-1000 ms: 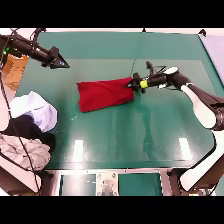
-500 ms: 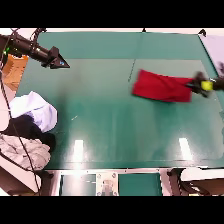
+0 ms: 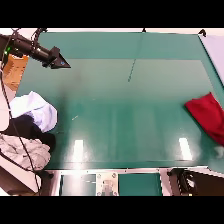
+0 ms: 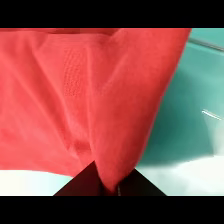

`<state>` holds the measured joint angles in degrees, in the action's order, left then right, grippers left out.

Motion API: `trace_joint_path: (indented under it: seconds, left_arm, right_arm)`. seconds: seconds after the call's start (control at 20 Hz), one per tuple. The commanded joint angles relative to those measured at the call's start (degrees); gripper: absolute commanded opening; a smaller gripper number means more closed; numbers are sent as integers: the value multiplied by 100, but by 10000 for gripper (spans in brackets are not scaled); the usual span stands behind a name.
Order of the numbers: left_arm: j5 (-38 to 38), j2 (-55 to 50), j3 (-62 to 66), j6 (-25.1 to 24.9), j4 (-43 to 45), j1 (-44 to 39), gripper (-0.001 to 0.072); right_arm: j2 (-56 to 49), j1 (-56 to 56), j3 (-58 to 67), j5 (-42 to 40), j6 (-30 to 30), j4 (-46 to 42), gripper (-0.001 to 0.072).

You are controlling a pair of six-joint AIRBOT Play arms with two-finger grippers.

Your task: Fold the shirts.

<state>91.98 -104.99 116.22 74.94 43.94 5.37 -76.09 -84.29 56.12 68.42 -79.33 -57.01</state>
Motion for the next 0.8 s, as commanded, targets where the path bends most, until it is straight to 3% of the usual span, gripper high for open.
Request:
trace_joint_path:
  seconds: [0.0, 0.2, 0.25, 0.3, 0.35, 0.45, 0.55, 0.6, 0.75]
  left_arm:
    - [-57, 2, 0, -2, 0, -2, 22]
    - [-96, 2, 0, -2, 0, -2, 22]
    - [-96, 2, 0, -2, 0, -2, 22]
    - [-94, 2, 0, -2, 0, -2, 22]
    - [-90, 2, 0, -2, -2, -2, 22]
    - [-87, 2, 0, -2, -13, -2, 22]
    - [-85, 4, 2, -2, -11, -2, 22]
    - [-79, 4, 2, 0, 0, 13, 21]
    - [146, 111, 2, 321, 660, 24, 19]
  right_arm:
    - [70, -660, -654, -330, 205, -90, 14]
    - [70, -557, -1215, -662, 199, -92, 16]
    - [70, -560, -1185, -568, 199, -92, 111]
    - [70, -560, -1086, -367, 199, -133, 347]
    - [70, -560, -896, -22, 140, -278, 453]
    - [70, -560, -345, 920, -662, -1119, 443]
    - [79, -553, 332, 2006, -1567, -2061, 271]
    - [144, -501, 573, 2334, -1810, -2166, 259]
    - [599, 352, 920, 1847, -1941, -1440, 101]
